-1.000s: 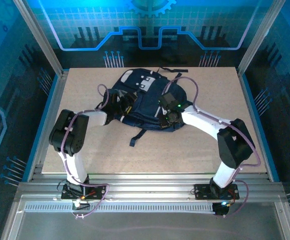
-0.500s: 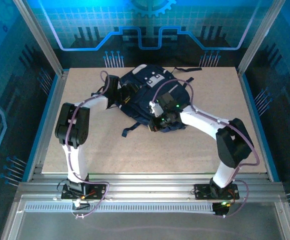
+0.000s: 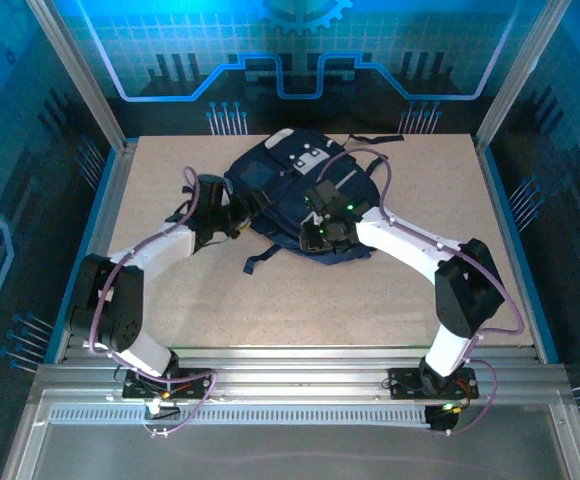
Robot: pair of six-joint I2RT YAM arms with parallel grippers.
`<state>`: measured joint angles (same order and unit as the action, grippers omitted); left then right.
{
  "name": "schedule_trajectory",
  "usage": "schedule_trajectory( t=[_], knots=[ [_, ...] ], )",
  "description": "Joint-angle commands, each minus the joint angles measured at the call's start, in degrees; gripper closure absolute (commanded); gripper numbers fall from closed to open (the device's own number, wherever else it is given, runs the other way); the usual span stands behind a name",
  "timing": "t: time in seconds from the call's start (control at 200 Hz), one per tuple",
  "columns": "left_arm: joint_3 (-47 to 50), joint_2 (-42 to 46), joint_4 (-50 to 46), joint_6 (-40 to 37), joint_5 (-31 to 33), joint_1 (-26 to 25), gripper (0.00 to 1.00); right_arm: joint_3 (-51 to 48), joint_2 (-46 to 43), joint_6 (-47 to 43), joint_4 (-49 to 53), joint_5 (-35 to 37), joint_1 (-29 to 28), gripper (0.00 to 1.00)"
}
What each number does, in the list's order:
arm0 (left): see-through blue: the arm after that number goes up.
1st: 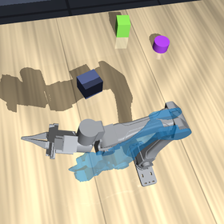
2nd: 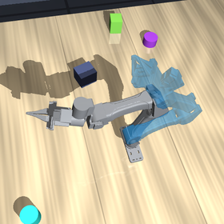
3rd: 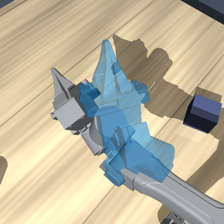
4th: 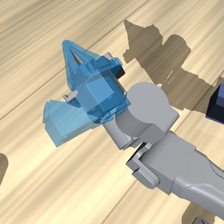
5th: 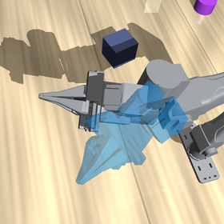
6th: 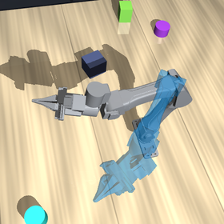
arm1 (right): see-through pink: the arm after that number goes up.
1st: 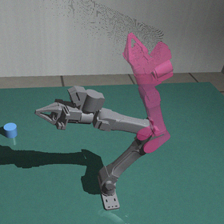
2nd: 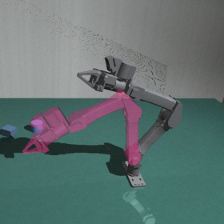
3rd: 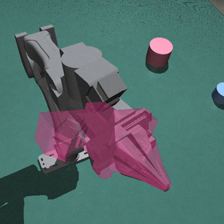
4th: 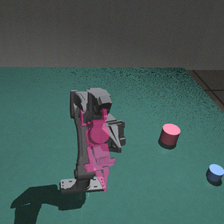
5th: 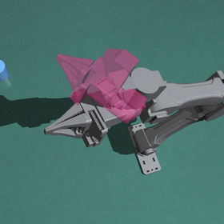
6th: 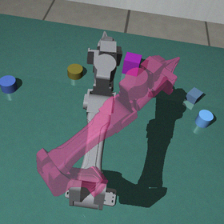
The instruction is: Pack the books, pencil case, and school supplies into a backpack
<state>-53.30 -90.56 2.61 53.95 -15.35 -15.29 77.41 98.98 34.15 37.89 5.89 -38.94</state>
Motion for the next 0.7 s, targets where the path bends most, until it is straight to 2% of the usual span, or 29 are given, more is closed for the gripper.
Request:
schedule_trajectory(
  t=[0.0,0.14,0.32,0.415,0.5,0.695],
  knots=[
    [2.7,-2.2,7.4,5.6,1.7,-2.0,0.18,0.6,1.0,6.3,0.2,7.2,-2.3,0.63],
    [5.4,-5.7,14.8,9.6,2.6,-3.7,0.19,3.1,5.7,9.4,0.5,11.1,-2.8,0.66],
    [5.9,-9.6,18.3,11.5,4.5,-6.7,0.19,5.8,11.8,11.5,0.2,14.0,-2.8,0.65],
    [6.4,-12.1,21.0,12.5,5.1,-7.5,0.2,6.8,13.0,11.6,1.4,15.9,-3.0,0.88],
    [6.4,-14.6,23.5,14.0,5.0,-7.5,0.2,5.0,11.1,11.1,0.9,15.9,-3.0,1.0],
    [3.7,-19.1,25.6,15.4,5.2,-7.5,0.19,2.0,5.0,6.0,-0.8,8.9,-2.9,1.0]
  ],
)
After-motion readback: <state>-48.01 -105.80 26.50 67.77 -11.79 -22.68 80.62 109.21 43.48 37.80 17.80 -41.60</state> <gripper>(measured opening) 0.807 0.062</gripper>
